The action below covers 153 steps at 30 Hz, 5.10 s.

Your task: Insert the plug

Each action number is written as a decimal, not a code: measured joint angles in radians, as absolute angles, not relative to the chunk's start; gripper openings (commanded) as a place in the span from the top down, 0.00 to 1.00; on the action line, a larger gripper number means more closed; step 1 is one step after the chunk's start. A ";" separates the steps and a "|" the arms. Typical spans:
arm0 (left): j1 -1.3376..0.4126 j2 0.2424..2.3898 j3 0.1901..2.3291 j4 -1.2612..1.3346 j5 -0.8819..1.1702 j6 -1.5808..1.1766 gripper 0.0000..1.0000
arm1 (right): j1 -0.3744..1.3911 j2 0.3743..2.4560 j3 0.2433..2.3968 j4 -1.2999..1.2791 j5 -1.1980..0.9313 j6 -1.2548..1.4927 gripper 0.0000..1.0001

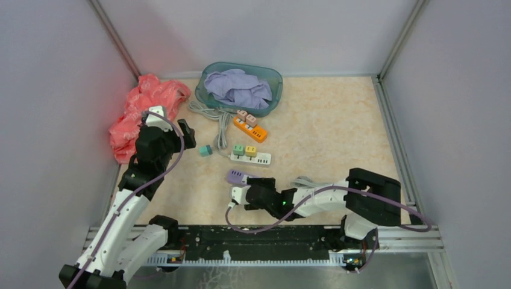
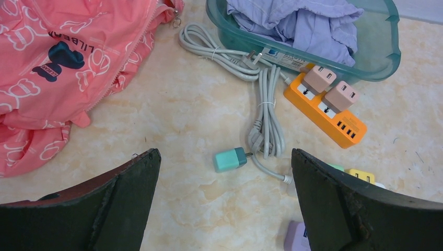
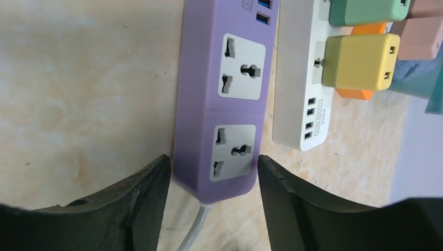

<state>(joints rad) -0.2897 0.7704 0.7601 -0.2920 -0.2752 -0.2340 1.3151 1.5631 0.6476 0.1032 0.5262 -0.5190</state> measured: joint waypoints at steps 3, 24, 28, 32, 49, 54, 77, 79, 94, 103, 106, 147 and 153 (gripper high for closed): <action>-0.290 0.770 0.760 -0.292 -0.272 -0.234 0.00 | 1.316 1.530 0.657 0.051 0.485 -0.484 0.29; -0.282 1.054 0.806 -0.343 -0.170 -0.284 0.00 | 1.174 1.308 0.733 -0.081 0.323 -0.280 0.12; -0.275 1.166 0.859 -0.375 -0.130 -0.270 0.00 | 1.157 1.270 0.706 -0.022 0.328 -0.258 0.12; -0.272 1.308 0.963 -0.422 -0.091 -0.202 0.03 | 1.156 1.250 0.662 0.021 0.335 -0.251 0.12; -0.273 1.591 1.098 -0.527 0.006 0.091 0.10 | 1.155 1.171 0.596 0.106 0.338 -0.253 0.12; -0.275 1.658 1.120 -0.535 0.036 0.157 0.18 | 1.155 1.171 0.596 0.106 0.338 -0.257 0.12; -0.308 1.853 1.238 -0.632 0.022 0.219 0.76 | 1.155 1.172 0.596 0.103 0.339 -0.268 0.12; -0.308 1.857 1.247 -0.638 0.016 0.201 0.82 | 1.155 1.172 0.596 0.103 0.339 -0.268 0.12; -0.308 1.709 1.232 -0.655 0.044 -0.089 1.00 | 1.155 1.172 0.596 0.101 0.352 -0.268 0.12; -0.308 1.466 1.129 -0.575 0.136 -0.350 1.00 | 1.155 1.165 0.596 0.107 0.353 -0.289 0.12; -0.308 1.398 1.103 -0.556 0.153 -0.451 1.00 | 1.155 1.165 0.597 0.114 0.352 -0.301 0.12; -0.403 1.055 0.853 -0.390 0.255 -1.262 1.00 | 1.155 1.456 0.695 0.739 0.172 -0.738 0.24; -0.424 1.056 0.842 -0.373 0.256 -1.284 1.00 | 1.155 1.475 0.696 0.765 0.165 -0.751 0.36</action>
<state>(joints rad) -0.4240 1.0565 0.8425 -0.3733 0.2558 -1.2842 1.1553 1.4750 0.6960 0.7650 0.1646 -0.7513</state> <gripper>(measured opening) 0.387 0.692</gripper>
